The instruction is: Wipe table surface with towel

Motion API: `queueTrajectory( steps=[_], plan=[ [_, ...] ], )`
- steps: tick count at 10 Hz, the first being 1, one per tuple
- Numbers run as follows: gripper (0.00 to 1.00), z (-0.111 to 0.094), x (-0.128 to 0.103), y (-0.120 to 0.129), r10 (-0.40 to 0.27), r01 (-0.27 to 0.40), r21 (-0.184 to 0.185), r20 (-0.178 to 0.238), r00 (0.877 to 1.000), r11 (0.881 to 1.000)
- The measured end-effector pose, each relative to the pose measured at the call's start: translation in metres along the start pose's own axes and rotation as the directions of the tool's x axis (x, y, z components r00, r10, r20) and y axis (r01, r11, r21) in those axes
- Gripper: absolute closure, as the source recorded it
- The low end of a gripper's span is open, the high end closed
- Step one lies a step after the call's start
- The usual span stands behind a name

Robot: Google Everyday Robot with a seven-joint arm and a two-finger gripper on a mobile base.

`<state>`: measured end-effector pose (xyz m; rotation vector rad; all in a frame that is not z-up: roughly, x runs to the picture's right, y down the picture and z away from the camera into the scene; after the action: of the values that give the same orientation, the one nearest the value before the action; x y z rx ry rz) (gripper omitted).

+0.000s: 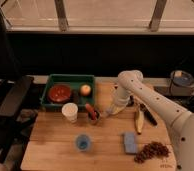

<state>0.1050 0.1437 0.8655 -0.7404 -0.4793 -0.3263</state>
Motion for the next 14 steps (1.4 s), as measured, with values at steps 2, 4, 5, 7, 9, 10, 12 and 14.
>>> queueTrajectory(
  steps=[2, 4, 5, 7, 9, 10, 12, 14],
  plan=[
    [1.0, 0.009, -0.024, 0.014, -0.015, 0.016, -0.009, 0.057, 0.998, 1.0],
    [1.0, 0.016, -0.036, 0.044, 0.002, 0.001, -0.037, 0.091, 0.996, 0.999],
    [1.0, 0.016, -0.037, 0.064, 0.028, -0.023, -0.053, 0.099, 0.995, 0.998],
    [1.0, 0.011, -0.023, 0.087, 0.068, -0.061, -0.072, 0.087, 0.994, 0.996],
    [1.0, 0.003, -0.001, 0.095, 0.088, -0.084, -0.075, 0.054, 0.995, 0.994],
    [1.0, 0.0, 0.006, 0.088, 0.087, -0.084, -0.07, 0.041, 0.995, 0.994],
    [1.0, -0.005, 0.021, 0.057, 0.072, -0.071, -0.053, 0.023, 0.997, 0.996],
    [1.0, -0.005, 0.021, 0.027, 0.033, -0.032, -0.035, 0.028, 0.999, 0.999]
  ],
)
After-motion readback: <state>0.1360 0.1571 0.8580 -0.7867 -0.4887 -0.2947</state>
